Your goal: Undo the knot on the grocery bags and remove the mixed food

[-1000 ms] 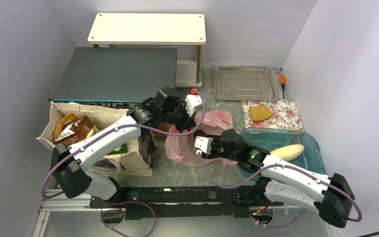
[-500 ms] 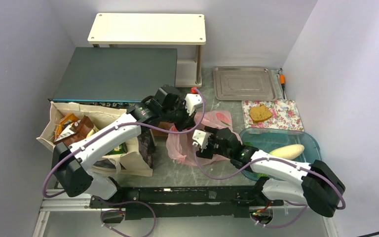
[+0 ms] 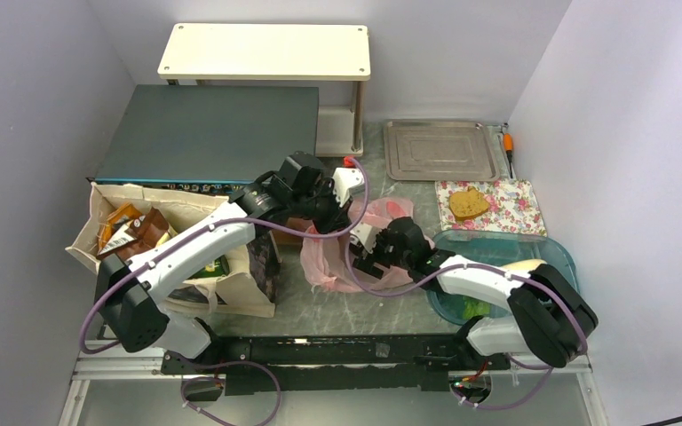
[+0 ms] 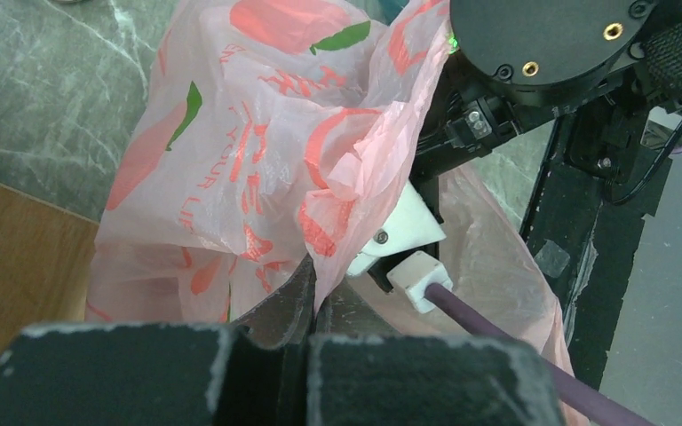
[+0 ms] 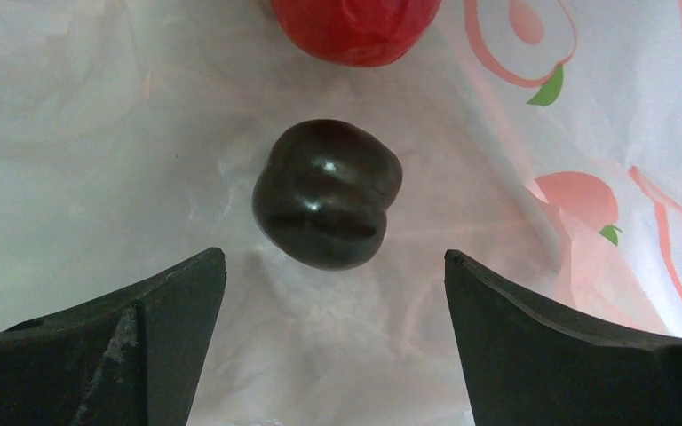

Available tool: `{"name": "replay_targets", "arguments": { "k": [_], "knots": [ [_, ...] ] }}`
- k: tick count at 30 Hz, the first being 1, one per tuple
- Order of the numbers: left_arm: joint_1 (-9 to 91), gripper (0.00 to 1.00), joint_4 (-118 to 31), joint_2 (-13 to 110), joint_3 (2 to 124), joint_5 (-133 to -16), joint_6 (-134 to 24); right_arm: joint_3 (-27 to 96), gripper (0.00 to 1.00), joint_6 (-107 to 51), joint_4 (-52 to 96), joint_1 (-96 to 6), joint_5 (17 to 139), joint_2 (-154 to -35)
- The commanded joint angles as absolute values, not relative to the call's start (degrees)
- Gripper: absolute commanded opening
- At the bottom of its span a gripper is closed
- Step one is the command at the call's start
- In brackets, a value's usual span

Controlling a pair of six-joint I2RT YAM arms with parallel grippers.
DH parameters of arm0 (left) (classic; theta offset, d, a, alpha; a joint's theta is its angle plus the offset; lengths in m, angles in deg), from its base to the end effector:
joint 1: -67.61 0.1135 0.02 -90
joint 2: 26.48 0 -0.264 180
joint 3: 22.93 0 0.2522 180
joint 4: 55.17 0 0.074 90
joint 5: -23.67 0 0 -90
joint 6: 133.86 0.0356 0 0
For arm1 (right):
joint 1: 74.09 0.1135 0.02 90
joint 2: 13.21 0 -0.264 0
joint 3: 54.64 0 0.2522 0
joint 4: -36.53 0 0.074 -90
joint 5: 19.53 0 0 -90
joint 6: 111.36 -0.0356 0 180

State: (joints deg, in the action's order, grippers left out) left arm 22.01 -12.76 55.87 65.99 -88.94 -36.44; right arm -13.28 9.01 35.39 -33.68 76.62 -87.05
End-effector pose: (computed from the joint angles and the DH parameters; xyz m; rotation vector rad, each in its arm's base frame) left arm 0.2155 -0.2397 0.3414 1.2077 1.9071 -0.7997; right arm 0.1882 0.1652 0.1711 -1.3021 1.7255 0.2170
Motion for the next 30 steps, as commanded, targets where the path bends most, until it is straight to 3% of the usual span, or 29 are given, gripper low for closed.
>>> {"name": "replay_targets", "arguments": {
  "k": [1,9,18,24,26,30],
  "knots": [
    [22.1,0.0,-13.4,56.4,68.4,-90.4,-36.6,-9.0,0.94,8.5,38.9,-33.8,79.6,-90.0],
    [22.2,0.0,-12.7,57.5,69.2,-90.6,-36.3,-1.2,0.94,10.2,32.3,-34.1,80.2,-98.0],
    [23.3,0.0,-12.3,58.1,69.3,-90.7,-35.9,4.3,0.86,13.3,24.1,-34.3,80.6,-104.6],
    [23.8,0.0,-12.1,58.1,69.3,-91.0,-35.8,5.9,0.9,11.2,20.6,-34.4,80.5,-105.4],
    [23.8,0.0,-12.2,58.1,69.2,-90.9,-35.6,6.2,0.84,11.2,19.3,-34.3,81.4,-105.3],
    [23.9,0.0,-12.2,58.0,69.2,-90.9,-35.5,7.6,0.58,11.3,16.0,-34.3,82.7,-106.1]
  ]
}}
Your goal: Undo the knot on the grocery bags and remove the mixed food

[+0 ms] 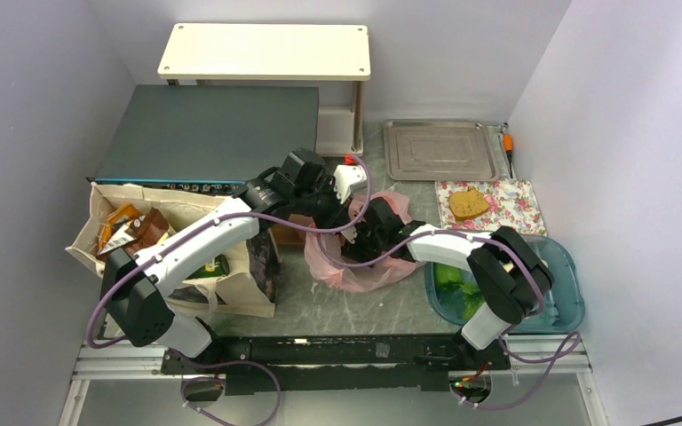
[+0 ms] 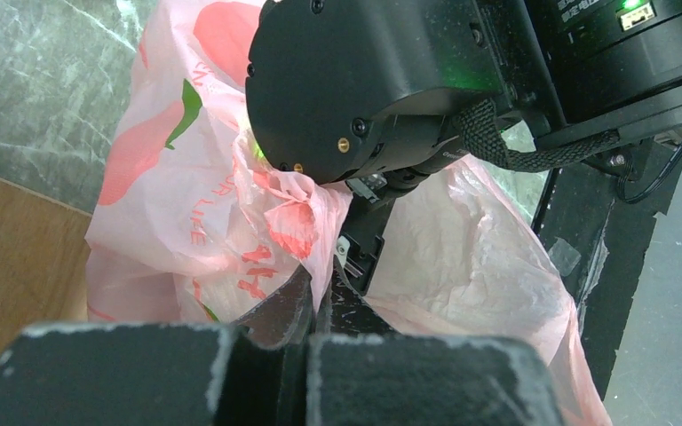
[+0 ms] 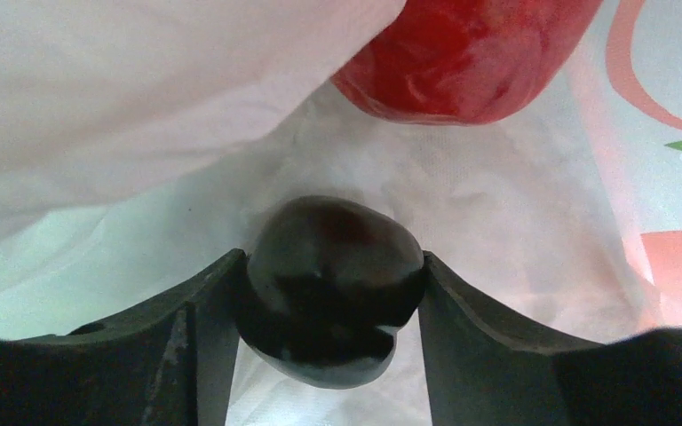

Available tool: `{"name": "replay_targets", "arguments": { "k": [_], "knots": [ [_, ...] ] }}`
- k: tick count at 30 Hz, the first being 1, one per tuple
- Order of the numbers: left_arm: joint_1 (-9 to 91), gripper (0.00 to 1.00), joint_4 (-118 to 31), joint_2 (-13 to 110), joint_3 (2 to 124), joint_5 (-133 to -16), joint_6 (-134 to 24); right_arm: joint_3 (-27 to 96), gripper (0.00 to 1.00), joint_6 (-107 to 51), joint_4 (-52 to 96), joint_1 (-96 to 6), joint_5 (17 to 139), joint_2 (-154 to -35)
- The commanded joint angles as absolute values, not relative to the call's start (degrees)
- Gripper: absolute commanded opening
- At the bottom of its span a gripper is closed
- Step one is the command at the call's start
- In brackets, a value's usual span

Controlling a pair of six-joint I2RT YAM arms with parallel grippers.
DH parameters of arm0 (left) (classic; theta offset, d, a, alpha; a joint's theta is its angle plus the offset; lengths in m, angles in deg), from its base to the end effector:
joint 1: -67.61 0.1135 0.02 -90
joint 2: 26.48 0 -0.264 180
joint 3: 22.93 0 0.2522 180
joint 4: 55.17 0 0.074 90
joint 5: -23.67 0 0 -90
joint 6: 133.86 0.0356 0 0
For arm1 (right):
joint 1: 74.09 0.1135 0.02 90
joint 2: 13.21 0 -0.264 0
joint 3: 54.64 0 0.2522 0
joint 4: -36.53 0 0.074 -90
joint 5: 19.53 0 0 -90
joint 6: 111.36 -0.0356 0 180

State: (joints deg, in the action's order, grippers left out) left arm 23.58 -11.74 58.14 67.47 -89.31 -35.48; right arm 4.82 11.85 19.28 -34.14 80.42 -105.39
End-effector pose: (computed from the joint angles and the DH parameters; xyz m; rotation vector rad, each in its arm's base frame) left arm 0.2281 -0.2398 0.3365 1.2062 1.9371 -0.7810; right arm 0.2355 0.2053 0.1575 -1.5172 1.9145 0.2645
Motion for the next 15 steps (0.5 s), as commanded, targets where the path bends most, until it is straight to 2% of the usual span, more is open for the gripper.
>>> {"name": "replay_targets", "arguments": {
  "k": [1,3,6,15],
  "knots": [
    [23.9,0.0,-12.1,58.0,69.3,-90.8,-35.4,7.5,0.54,11.4,15.7,-34.4,82.9,-105.8],
    [24.0,0.0,-12.1,58.0,69.2,-90.4,-35.5,6.2,0.44,11.8,15.9,-34.3,83.5,-103.9],
    [24.3,0.0,-12.3,57.9,68.8,-90.2,-35.7,4.1,0.37,11.4,15.9,-34.3,84.5,-99.4],
    [24.4,0.0,-12.7,57.8,67.9,-90.4,-36.1,4.2,0.33,6.7,13.0,-33.6,92.3,-81.7]
  ]
}}
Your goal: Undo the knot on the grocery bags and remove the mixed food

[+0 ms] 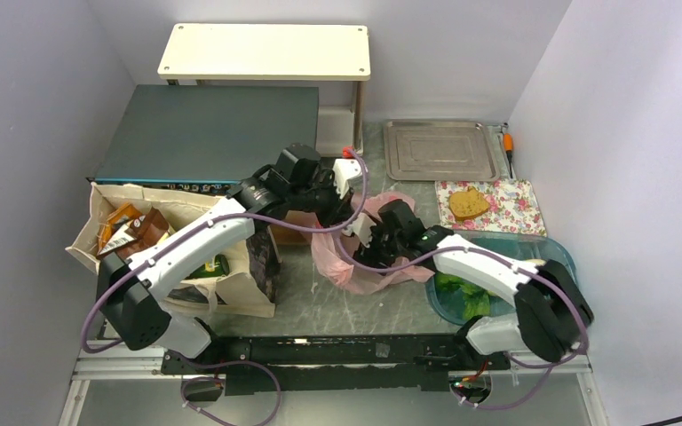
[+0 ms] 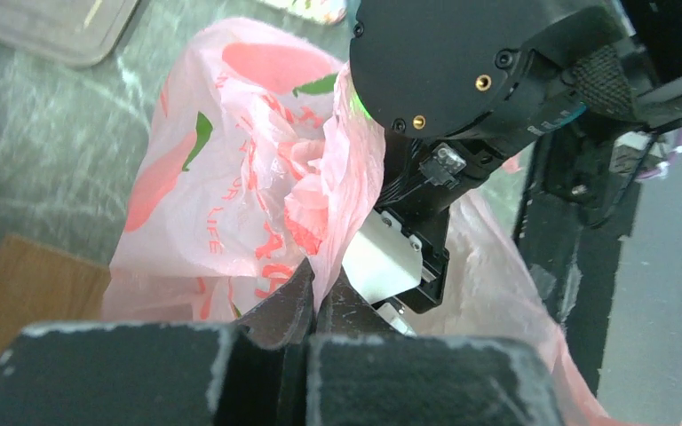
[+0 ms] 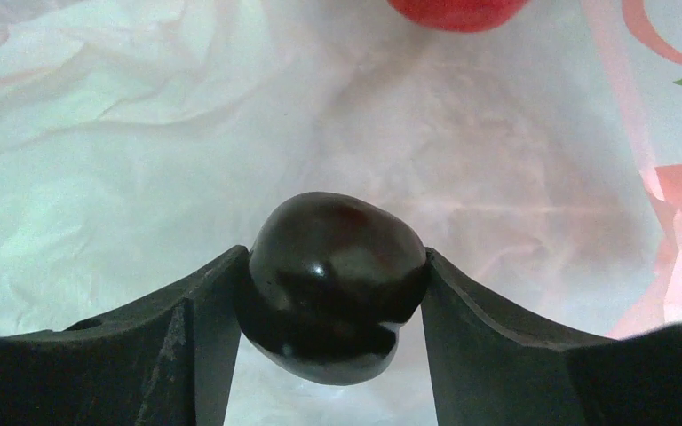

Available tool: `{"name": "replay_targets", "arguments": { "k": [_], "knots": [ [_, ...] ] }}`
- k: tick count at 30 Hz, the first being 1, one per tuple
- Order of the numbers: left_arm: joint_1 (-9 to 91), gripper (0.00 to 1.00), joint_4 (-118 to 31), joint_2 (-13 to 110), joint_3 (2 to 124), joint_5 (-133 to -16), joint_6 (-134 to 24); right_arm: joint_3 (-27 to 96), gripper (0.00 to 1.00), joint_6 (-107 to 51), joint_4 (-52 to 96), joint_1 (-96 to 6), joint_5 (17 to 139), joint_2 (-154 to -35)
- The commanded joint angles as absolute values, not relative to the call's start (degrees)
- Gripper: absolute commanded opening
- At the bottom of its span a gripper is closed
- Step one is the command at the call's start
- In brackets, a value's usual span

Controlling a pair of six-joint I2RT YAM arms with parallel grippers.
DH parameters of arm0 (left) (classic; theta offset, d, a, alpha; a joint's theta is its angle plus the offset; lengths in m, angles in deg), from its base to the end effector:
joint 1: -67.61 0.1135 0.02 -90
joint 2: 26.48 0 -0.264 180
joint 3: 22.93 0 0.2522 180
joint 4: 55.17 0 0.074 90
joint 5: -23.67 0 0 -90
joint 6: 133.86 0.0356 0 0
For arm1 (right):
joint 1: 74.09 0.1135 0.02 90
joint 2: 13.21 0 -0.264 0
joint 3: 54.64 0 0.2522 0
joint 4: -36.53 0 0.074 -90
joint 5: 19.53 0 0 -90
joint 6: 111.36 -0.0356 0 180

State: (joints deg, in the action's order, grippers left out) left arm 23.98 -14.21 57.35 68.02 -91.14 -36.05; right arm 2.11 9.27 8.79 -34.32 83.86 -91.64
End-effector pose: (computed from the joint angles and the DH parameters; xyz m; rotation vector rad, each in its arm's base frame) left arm 0.2287 -0.2386 0.3480 1.1880 1.8711 -0.8219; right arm 0.2038 0.1804 0.1965 -1.4875 1.9257 0.3561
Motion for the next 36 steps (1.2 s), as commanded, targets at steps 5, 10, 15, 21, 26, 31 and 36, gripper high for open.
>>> {"name": "replay_targets", "arguments": {
  "k": [5,10,15,21,26,31,36],
  "knots": [
    [24.6,0.0,-12.9,58.0,67.7,-90.2,-36.4,6.4,0.34,9.2,6.0,-32.5,99.7,-72.8],
    [24.9,0.0,-13.1,58.6,68.3,-91.0,-37.0,6.7,0.35,12.0,0.1,-32.1,101.3,-69.7],
    [25.0,0.0,-13.0,57.9,69.5,-91.5,-35.8,4.4,0.33,10.9,-0.4,-32.1,96.2,-73.6],
    [25.0,0.0,-12.5,55.9,69.9,-90.7,-35.1,2.8,0.3,13.4,1.6,-32.1,93.7,-72.8],
    [25.4,0.0,-11.3,55.7,67.9,-89.2,-35.6,7.4,0.3,8.8,7.9,-32.1,95.8,-67.6],
    [25.4,0.0,-13.4,53.5,64.7,-87.4,-33.9,17.3,0.31,2.1,10.5,-32.1,96.5,-64.3],
    [25.4,0.0,-15.3,51.5,62.5,-84.3,-31.9,25.2,0.31,-1.7,10.3,-32.2,93.5,-63.5]
  ]
}}
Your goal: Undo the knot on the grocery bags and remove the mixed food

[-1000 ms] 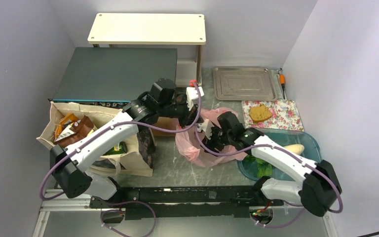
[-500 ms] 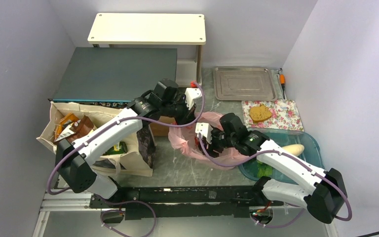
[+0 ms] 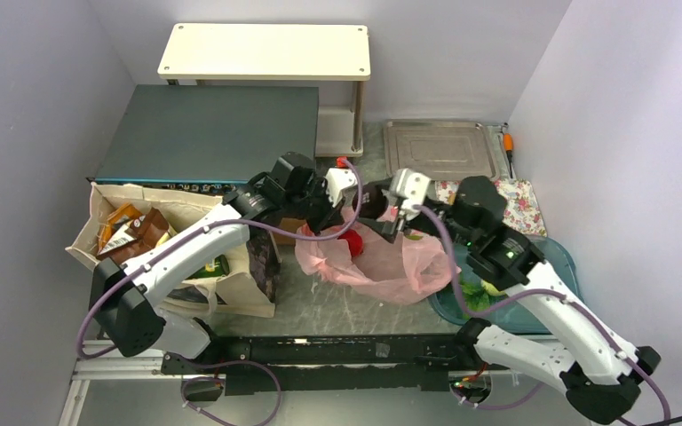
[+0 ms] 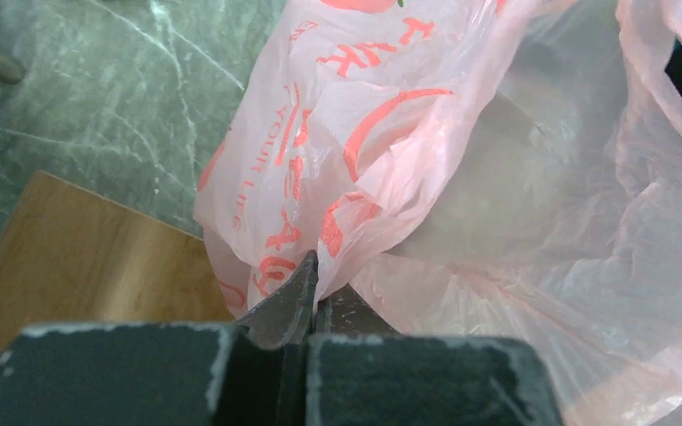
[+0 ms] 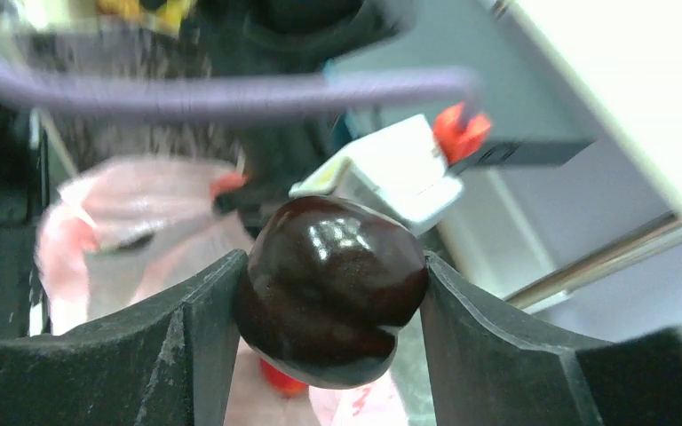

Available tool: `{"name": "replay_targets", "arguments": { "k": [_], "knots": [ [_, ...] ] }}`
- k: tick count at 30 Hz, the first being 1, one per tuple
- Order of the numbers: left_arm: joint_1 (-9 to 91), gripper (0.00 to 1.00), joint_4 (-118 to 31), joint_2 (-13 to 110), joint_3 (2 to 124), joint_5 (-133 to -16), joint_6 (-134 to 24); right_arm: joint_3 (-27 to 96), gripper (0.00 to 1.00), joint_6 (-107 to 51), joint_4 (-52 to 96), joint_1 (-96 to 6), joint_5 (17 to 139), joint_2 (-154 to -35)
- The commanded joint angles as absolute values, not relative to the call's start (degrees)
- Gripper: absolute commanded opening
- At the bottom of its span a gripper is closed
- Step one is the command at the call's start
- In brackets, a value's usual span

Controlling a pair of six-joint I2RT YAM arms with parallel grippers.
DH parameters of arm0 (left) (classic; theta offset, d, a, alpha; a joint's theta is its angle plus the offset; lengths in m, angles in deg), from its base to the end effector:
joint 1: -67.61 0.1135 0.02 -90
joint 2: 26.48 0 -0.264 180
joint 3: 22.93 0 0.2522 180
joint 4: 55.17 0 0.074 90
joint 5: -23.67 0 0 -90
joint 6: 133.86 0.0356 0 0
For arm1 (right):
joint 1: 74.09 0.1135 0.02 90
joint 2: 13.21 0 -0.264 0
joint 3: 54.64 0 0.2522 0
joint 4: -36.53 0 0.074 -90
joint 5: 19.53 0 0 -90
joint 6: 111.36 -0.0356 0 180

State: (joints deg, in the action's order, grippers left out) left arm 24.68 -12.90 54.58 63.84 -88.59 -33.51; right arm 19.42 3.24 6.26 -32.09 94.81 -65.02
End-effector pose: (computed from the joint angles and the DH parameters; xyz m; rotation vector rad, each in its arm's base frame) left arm 0.2221 -0.2250 0.3357 1.2044 1.9054 -0.7403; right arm 0.1355 0.1418 0.4016 -1.2022 1.2487 0.5871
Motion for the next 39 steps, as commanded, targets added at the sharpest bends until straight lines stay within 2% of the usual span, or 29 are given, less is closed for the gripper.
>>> {"name": "replay_targets", "arguments": {
  "k": [1,5,9,12,17,25,33,39],
  "knots": [
    [25.5,0.0,-16.0,51.0,62.1,-83.5,-31.9,26.7,0.31,-2.4,10.7,-32.4,91.4,-63.6],
    [25.5,0.0,-16.6,50.5,61.8,-82.6,-31.7,30.7,0.3,-7.0,15.0,-38.6,86.7,-65.7],
    [25.4,0.0,-16.8,50.1,61.6,-83.2,-30.2,34.3,0.3,-11.8,17.4,-54.0,91.5,-72.8],
    [25.5,0.0,-16.8,49.6,61.8,-83.1,-28.7,38.2,0.29,-11.5,16.4,-62.9,90.8,-82.9],
    [25.4,0.0,-16.4,49.3,62.3,-82.4,-26.8,45.8,0.28,-8.0,13.0,-69.7,86.8,-101.2],
    [25.4,0.0,-15.2,46.7,60.4,-82.0,-26.9,60.6,0.29,-5.0,8.2,-73.0,82.1,-125.6],
    [25.4,0.0,-14.4,45.5,58.8,-81.8,-26.0,69.7,0.32,-2.6,4.5,-73.1,79.2,-140.0],
    [25.4,0.0,-13.8,45.2,58.5,-82.0,-25.2,72.8,0.37,-1.5,0.5,-73.1,78.8,-145.1]
  ]
}}
